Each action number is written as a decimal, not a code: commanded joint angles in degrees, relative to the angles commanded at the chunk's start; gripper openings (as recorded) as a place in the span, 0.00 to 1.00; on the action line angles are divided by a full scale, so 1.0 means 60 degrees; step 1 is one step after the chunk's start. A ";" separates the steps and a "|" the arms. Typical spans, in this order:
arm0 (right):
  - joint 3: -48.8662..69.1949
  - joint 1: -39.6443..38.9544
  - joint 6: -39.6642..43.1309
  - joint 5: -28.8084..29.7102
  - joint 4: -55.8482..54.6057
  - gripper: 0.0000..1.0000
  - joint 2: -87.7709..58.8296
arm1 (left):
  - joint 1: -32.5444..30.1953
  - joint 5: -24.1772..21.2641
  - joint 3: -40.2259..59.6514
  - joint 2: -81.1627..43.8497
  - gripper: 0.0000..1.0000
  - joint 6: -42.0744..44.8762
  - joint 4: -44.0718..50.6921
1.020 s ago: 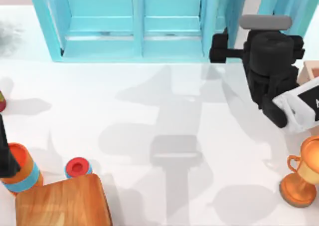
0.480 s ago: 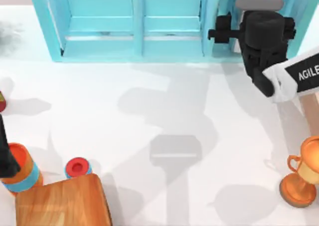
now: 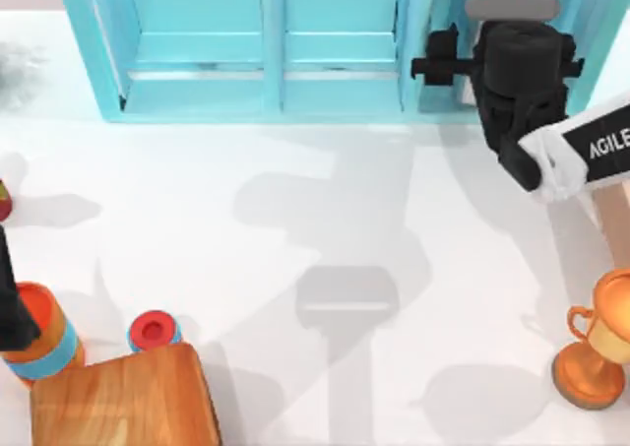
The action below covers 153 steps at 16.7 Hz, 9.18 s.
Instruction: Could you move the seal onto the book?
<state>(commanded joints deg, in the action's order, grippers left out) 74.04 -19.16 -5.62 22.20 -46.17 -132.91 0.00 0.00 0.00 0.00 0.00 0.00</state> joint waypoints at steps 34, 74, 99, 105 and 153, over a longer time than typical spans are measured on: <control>-0.1833 -0.1178 -0.0340 0.1173 0.3201 0.00 0.4888 | 0.0000 0.0000 0.0000 0.0000 1.00 0.0000 0.0000; -0.4996 -0.5054 1.2244 0.4197 0.1675 0.00 0.4890 | 0.0000 0.0000 0.0000 0.0000 1.00 0.0000 0.0000; -0.5468 -0.5255 1.2726 0.4370 0.0151 0.00 0.3739 | 0.0000 0.0000 0.0000 0.0000 1.00 0.0000 0.0000; -0.5468 -0.5255 1.2726 0.4370 0.0151 0.23 0.3739 | 0.0000 0.0000 0.0000 0.0000 1.00 0.0000 0.0000; -0.4149 -0.6167 0.6651 0.5568 0.9916 1.00 0.5202 | 0.0000 0.0000 0.0000 0.0000 1.00 0.0000 0.0000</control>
<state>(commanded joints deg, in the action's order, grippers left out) 49.14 -56.16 34.29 55.61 13.33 -101.70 0.00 0.00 0.00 0.00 0.00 0.00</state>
